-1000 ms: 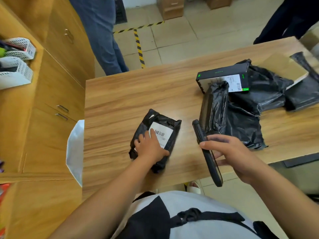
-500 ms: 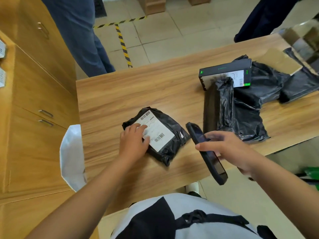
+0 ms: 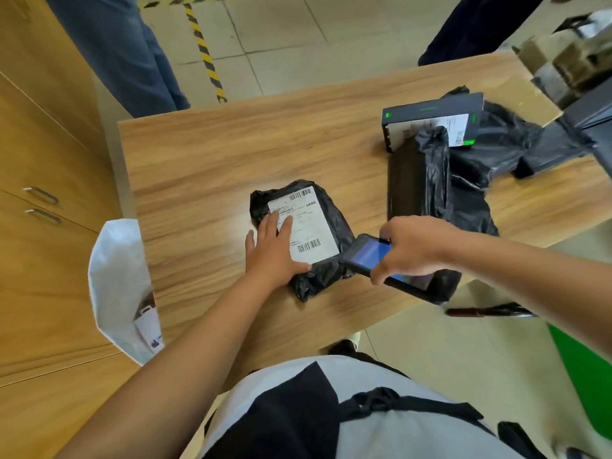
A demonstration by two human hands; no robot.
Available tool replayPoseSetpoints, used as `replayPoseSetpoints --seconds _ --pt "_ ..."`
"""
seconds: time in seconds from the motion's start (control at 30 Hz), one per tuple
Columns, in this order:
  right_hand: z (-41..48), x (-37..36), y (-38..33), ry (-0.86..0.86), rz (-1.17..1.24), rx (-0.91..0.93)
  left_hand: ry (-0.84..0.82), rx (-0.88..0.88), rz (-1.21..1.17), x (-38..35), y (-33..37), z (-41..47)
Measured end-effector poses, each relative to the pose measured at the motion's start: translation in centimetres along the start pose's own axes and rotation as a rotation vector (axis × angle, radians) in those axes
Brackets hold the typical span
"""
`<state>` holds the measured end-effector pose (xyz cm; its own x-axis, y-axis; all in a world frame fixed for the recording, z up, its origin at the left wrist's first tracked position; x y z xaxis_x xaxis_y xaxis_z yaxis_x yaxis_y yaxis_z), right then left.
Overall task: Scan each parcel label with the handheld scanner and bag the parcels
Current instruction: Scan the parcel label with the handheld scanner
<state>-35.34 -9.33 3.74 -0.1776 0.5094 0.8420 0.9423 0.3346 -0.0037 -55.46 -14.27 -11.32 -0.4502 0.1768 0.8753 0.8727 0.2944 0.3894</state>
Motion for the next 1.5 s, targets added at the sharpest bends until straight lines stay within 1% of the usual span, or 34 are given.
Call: replayPoseSetpoints --seconds 0.13,0.27,0.37,0.47,0.63,0.7,0.77,0.9,0.93,1.0,1.1,1.17,1.2,1.33,1.5 --pt "-0.2 0.1 -1.3 -0.034 -0.024 -0.029 -0.059 -0.07 0.038 0.5 -0.4 0.6" --pt "-0.7 0.0 -2.2 -0.093 0.032 -0.064 -0.096 -0.113 0.112 0.9 -0.2 0.8" --pt "-1.1 -0.1 -2.5 -0.128 0.088 -0.103 -0.114 -0.135 0.126 1.0 0.0 0.7" --pt "-1.8 -0.4 -2.8 -0.203 0.157 -0.135 -0.113 -0.159 0.157 1.2 0.1 0.6" --pt "-2.6 -1.1 -2.9 -0.248 0.159 -0.146 -0.134 -0.166 0.206 1.3 0.1 0.6" --pt "-2.9 -1.2 -2.7 -0.256 0.22 -0.162 -0.158 -0.175 0.223 1.5 0.1 0.5" --pt "-3.1 -1.3 -2.1 -0.257 0.331 -0.199 -0.198 -0.194 0.264 1.7 0.0 0.5" --pt "-3.6 -1.4 -0.8 -0.247 0.493 -0.198 -0.227 -0.234 0.412 2.6 -0.7 0.3" --pt "-3.8 -1.5 -0.5 -0.25 0.563 -0.205 -0.214 -0.223 0.42 2.9 -1.0 0.1" --pt "-4.3 -1.6 0.3 -0.21 0.671 -0.215 -0.15 -0.159 0.333 3.3 -1.4 -0.6" --pt "-5.2 -2.0 1.5 -0.107 0.772 -0.218 0.032 -0.042 0.1 3.5 -1.7 -2.6" --pt "-5.6 -2.4 2.0 -0.06 0.854 -0.237 0.14 0.024 0.041 3.0 -1.4 -4.3" --pt "-5.7 -2.6 2.3 -0.034 0.906 -0.253 0.168 0.062 0.046 2.6 -1.2 -5.0" --pt "-5.2 -3.4 3.5 0.064 1.095 -0.283 0.14 0.186 0.149 0.6 -0.2 -6.4" --pt "-4.8 -3.9 4.8 0.086 1.148 -0.268 0.113 0.257 0.162 -0.2 0.5 -5.9"
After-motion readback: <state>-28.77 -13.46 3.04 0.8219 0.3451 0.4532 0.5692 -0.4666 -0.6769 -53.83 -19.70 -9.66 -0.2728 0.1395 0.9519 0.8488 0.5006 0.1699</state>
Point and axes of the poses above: each hand's wrist, its own z-axis towards the middle knuckle, its own x-axis out of the back of the hand, y = z × x, the point moved 6 cm from there along z, towards the middle knuckle, and after that the axes turned 10 degrees about y, right-handed, at the moved point
